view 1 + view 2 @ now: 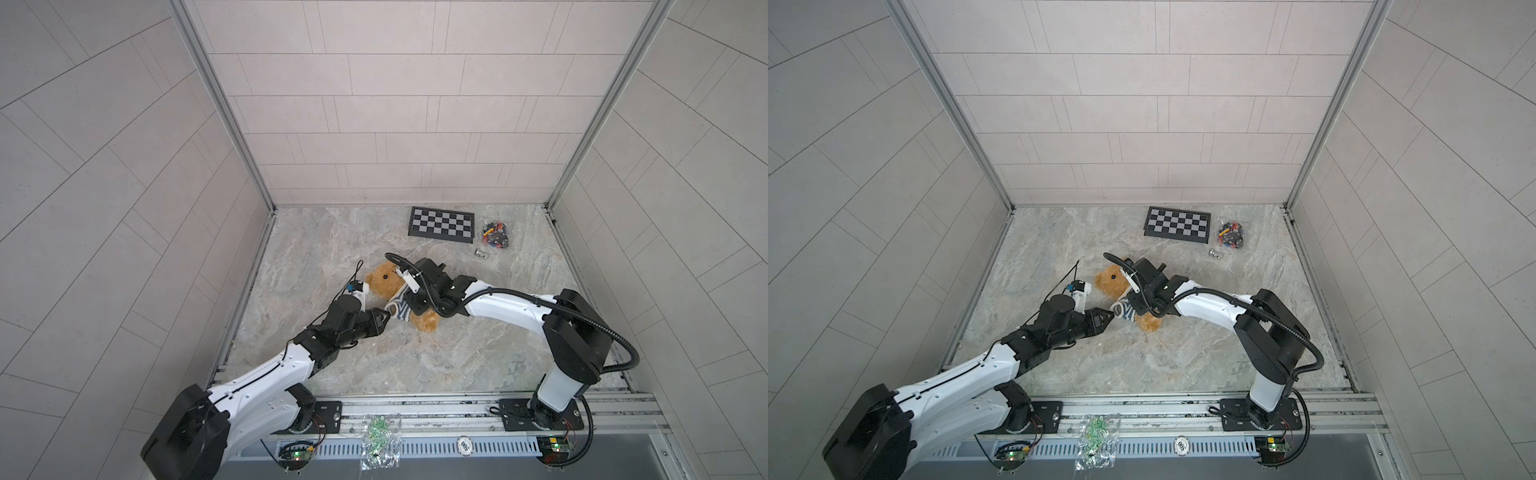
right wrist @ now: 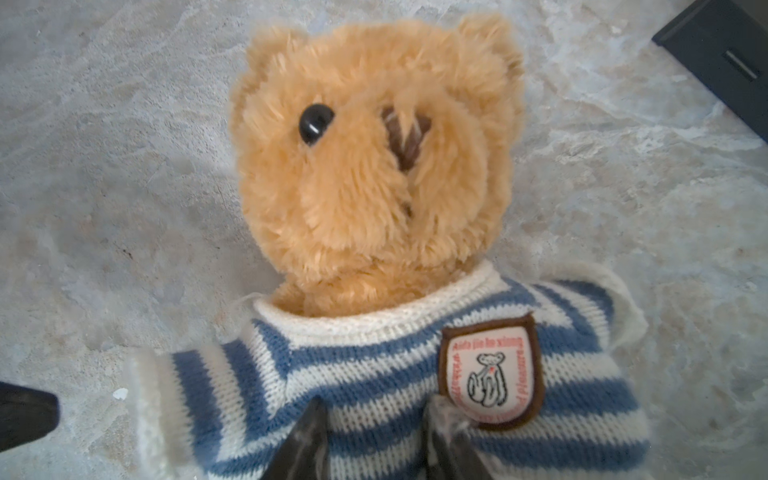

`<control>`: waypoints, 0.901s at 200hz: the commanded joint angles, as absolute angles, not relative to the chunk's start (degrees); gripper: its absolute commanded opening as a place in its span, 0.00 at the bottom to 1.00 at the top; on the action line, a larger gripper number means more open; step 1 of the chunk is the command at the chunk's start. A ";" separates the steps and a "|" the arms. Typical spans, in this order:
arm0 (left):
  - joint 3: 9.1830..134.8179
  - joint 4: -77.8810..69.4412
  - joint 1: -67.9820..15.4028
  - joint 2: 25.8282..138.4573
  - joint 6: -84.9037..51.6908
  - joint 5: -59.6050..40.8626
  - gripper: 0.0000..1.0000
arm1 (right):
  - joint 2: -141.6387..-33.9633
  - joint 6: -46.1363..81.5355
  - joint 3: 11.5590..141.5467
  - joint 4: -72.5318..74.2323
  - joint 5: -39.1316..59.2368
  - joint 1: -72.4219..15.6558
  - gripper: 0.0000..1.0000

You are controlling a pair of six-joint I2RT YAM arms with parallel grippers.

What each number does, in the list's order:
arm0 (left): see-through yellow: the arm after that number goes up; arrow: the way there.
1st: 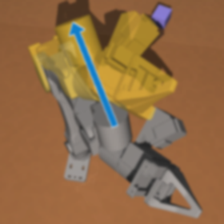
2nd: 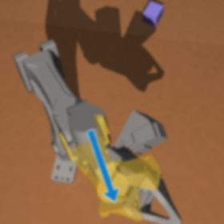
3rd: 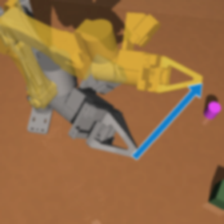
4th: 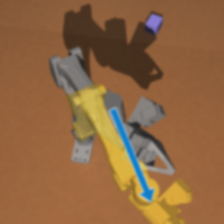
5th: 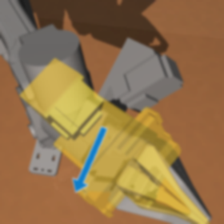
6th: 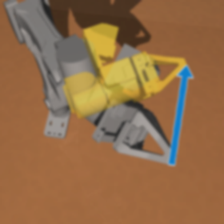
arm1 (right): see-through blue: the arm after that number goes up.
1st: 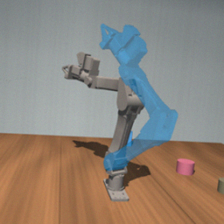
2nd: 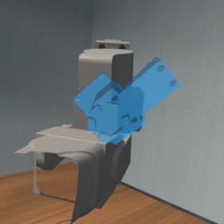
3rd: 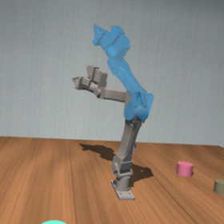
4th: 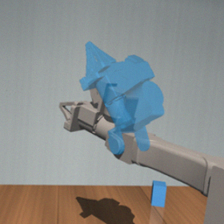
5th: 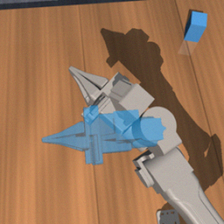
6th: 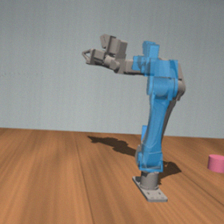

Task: Dress the teddy bear

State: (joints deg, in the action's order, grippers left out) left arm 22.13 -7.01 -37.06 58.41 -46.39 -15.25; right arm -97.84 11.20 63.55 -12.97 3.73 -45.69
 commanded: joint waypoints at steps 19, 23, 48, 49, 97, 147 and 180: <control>25.95 -8.82 -36.83 64.49 -46.17 -16.52 0.20 | -97.85 12.81 60.92 -14.86 5.10 -45.79 0.36; 25.99 -9.06 -36.83 64.93 -46.38 -16.38 0.20 | -97.75 12.84 60.72 -14.78 5.10 -45.79 0.36; 25.69 -9.71 -37.26 66.74 -47.11 -15.15 0.18 | -97.21 12.92 60.05 -14.53 5.26 -45.79 0.35; 25.72 -9.73 -37.26 66.81 -47.11 -15.09 0.18 | -97.21 12.92 60.04 -14.51 5.27 -45.79 0.35; 26.26 -11.93 -37.03 70.48 -48.94 -12.46 0.15 | -97.15 13.27 58.80 -13.40 5.87 -45.79 0.35; 27.58 -14.50 -37.09 73.45 -49.99 -13.25 0.15 | -96.70 13.09 58.11 -12.63 6.83 -45.79 0.34; 28.39 -15.76 -37.41 74.57 -51.64 -12.43 0.16 | -96.60 13.38 57.41 -11.23 7.37 -45.79 0.33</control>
